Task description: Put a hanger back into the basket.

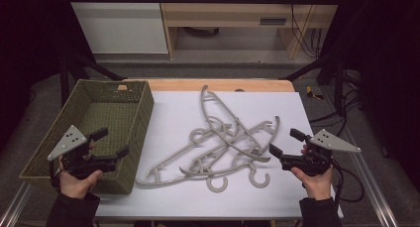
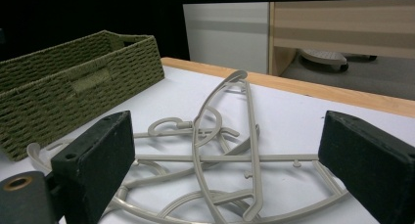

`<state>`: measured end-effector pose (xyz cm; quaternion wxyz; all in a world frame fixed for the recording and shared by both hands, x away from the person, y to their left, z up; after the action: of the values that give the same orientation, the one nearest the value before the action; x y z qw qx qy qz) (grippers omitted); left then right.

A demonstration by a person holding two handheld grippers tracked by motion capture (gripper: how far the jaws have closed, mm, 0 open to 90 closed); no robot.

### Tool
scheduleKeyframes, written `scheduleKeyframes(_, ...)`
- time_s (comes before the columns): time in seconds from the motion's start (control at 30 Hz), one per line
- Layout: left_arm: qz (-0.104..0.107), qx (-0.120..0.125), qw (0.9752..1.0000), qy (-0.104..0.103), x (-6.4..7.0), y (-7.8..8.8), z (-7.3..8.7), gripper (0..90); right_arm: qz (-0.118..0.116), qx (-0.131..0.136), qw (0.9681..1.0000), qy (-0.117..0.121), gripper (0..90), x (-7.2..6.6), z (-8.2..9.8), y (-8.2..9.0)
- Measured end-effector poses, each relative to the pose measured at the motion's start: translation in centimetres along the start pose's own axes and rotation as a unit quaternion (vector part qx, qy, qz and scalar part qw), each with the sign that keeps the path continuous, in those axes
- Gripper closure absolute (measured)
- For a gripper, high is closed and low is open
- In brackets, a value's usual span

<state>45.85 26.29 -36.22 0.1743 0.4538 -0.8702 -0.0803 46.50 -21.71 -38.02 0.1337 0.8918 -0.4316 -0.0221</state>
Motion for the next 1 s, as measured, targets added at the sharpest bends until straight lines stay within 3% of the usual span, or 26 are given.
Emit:
scheduleKeyframes(0.37, 0.001, -0.004, 1.0, 0.0, -0.3, -0.1, 0.3, 5.5, -0.013, -0.028, 0.9995, 0.012, 8.6, -0.9, -0.4, -1.2)
scheduleKeyframes(0.57, 0.0, -0.001, 1.0, -0.005, 0.0, 0.2, 0.0, 5.5, -0.04, -0.058, 0.9973, 0.024, 10.9, -2.1, -1.0, -2.5)
scheduleKeyframes(0.63, 0.002, 0.0, 1.0, -0.006, 0.1, 0.2, 0.0, 5.5, -0.051, -0.076, 0.9953, 0.034, 11.1, -2.7, -1.2, -3.3)
scheduleKeyframes(0.67, 0.002, -0.001, 1.0, -0.006, 0.1, 0.2, 0.0, 5.5, -0.062, -0.1, 0.9919, 0.048, 11.6, -3.2, -1.1, -4.2)
scheduleKeyframes(0.7, 0.001, -0.002, 1.0, -0.007, 0.1, 0.1, 0.0, 5.5, -0.062, -0.1, 0.9919, 0.048, 11.6, -3.2, -1.1, -4.2)
scheduleKeyframes(0.9, 0.002, -0.002, 1.0, -0.008, 0.1, 0.2, 0.0, 5.5, -0.087, -0.159, 0.9811, 0.068, 15.7, -4.4, -1.0, -7.4)
scheduleKeyframes(0.97, 0.003, -0.002, 1.0, -0.008, 0.1, 0.3, 0.0, 5.5, -0.093, -0.182, 0.9761, 0.075, 17.0, -4.8, -0.7, -8.7)
scheduleKeyframes(1.0, 0.003, -0.002, 1.0, -0.008, 0.1, 0.3, -0.1, 5.5, -0.094, -0.2, 0.972, 0.079, 18.4, -5.1, -0.4, -9.8)
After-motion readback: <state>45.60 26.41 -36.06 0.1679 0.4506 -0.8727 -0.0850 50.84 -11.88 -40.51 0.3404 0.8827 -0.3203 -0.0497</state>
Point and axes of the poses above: each handheld gripper's, and its own axes: y roughly backward along the jaws, z roughly out of its underside, x roughly to its right, the point moved 7 cm from there along -y, roughly forward along the jaws, and after that the axes turned 12 degrees about y, right-handed, at the moved point
